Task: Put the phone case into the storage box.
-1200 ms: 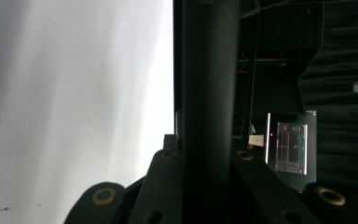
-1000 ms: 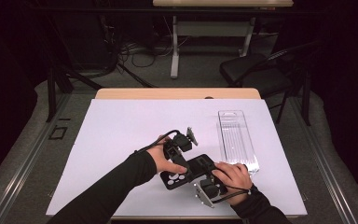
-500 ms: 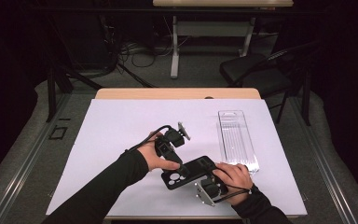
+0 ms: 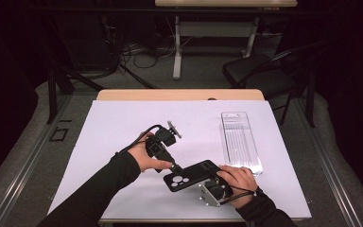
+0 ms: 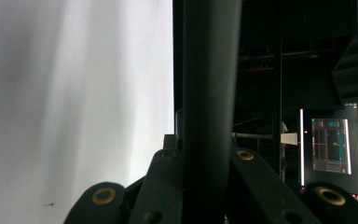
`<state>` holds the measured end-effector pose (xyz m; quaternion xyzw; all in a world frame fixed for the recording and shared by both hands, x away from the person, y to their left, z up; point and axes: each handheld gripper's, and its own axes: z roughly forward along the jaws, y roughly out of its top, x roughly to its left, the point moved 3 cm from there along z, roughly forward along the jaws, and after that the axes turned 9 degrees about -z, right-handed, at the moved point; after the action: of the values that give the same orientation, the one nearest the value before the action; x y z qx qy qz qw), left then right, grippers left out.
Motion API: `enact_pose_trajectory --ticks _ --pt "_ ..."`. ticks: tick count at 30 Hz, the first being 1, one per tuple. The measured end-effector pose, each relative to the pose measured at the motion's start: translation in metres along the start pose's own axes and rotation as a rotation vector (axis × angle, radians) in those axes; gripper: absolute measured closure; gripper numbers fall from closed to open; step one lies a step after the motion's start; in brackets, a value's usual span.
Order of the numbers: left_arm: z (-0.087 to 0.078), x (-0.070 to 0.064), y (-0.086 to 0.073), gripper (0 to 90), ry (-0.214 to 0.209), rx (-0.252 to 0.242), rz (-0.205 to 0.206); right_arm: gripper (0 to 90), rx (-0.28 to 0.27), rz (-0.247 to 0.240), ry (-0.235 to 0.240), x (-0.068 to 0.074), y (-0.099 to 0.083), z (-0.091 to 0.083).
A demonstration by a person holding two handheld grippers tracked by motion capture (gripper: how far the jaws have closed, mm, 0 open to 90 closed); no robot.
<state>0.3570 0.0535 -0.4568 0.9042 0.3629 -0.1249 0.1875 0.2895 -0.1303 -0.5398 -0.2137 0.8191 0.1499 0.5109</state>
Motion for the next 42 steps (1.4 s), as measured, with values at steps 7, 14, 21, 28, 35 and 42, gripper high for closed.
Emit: enact_pose_trajectory --ticks 7,14,21,28,35,42 --pt "-0.005 0.005 -0.004 16.1 0.004 -0.022 -0.004 88.8 -0.027 0.087 0.041 -0.001 0.001 -0.001" --pt "-0.013 0.015 -0.011 17.0 0.021 -0.050 -0.023 88.8 -0.045 0.143 0.098 -0.005 0.002 -0.002" --pt "-0.018 0.024 -0.021 18.3 0.033 -0.067 -0.045 88.8 -0.068 0.193 0.166 -0.007 0.000 -0.001" --pt "-0.020 0.031 -0.031 18.9 0.033 -0.086 -0.064 88.8 -0.088 0.239 0.210 -0.014 -0.001 -0.002" --pt "-0.025 0.035 -0.038 19.7 0.035 -0.108 -0.066 88.8 -0.124 0.294 0.238 -0.017 -0.004 -0.002" --pt "-0.024 0.038 -0.044 19.7 0.034 -0.117 -0.076 88.8 -0.153 0.335 0.277 -0.021 -0.009 -0.002"
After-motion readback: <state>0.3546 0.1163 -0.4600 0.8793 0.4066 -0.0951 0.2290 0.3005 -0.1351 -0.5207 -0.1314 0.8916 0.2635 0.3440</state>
